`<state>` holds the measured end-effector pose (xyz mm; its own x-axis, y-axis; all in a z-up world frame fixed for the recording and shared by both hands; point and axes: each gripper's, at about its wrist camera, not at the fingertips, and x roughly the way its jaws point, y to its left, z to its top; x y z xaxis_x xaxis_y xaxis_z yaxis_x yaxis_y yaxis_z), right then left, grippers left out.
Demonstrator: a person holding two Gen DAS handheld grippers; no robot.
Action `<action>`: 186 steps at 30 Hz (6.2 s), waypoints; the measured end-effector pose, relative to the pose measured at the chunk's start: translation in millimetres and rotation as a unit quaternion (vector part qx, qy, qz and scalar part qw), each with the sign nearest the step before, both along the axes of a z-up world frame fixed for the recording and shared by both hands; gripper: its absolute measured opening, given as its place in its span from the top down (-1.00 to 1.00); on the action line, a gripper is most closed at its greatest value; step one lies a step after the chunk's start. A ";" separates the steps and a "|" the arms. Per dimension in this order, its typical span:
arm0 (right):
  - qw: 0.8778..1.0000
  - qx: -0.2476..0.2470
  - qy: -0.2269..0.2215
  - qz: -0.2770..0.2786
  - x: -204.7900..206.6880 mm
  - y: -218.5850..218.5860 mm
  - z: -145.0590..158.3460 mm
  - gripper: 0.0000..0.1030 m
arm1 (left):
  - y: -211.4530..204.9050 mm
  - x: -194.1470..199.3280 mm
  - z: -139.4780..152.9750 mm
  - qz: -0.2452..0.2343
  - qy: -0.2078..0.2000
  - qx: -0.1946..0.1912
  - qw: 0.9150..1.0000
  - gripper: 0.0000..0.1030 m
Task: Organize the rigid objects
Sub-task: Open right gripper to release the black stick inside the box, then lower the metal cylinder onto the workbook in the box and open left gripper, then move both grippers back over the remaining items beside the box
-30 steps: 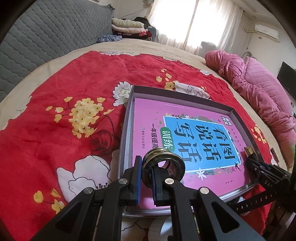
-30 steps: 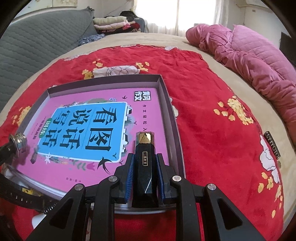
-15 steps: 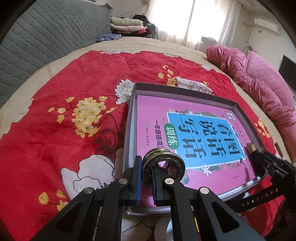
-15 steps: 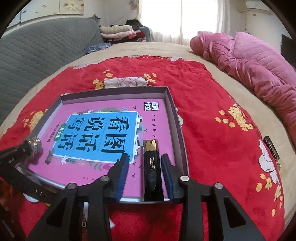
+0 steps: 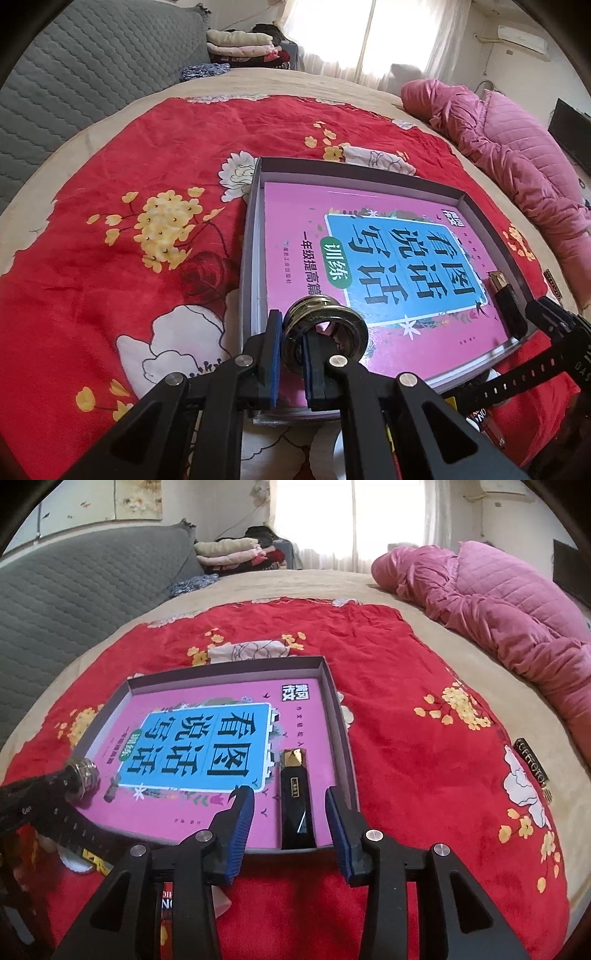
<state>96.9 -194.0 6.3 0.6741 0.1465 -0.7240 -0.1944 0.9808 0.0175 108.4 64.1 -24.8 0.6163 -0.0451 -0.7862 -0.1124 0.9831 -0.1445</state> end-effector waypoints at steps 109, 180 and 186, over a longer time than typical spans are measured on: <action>0.998 0.030 -0.041 0.039 -63.6 -9.4 41.2 -0.22 | -1.9 -88.5 66.8 -0.019 -0.078 0.019 0.997 -0.03; 0.993 0.001 0.060 0.098 -50.6 19.4 -30.8 -0.22 | -33.7 -67.0 3.9 -0.070 0.001 -0.084 0.994 0.87; 0.992 -0.009 0.060 0.111 -42.4 22.1 -37.3 -0.22 | -33.3 -66.8 3.4 -0.074 0.001 -0.083 0.994 0.87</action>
<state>54.6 -171.9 -31.1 0.5359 0.2677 -0.8007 -0.4026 0.9146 0.0363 41.5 30.7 -21.4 0.5922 -0.2648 -0.7610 0.0318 0.9514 -0.3063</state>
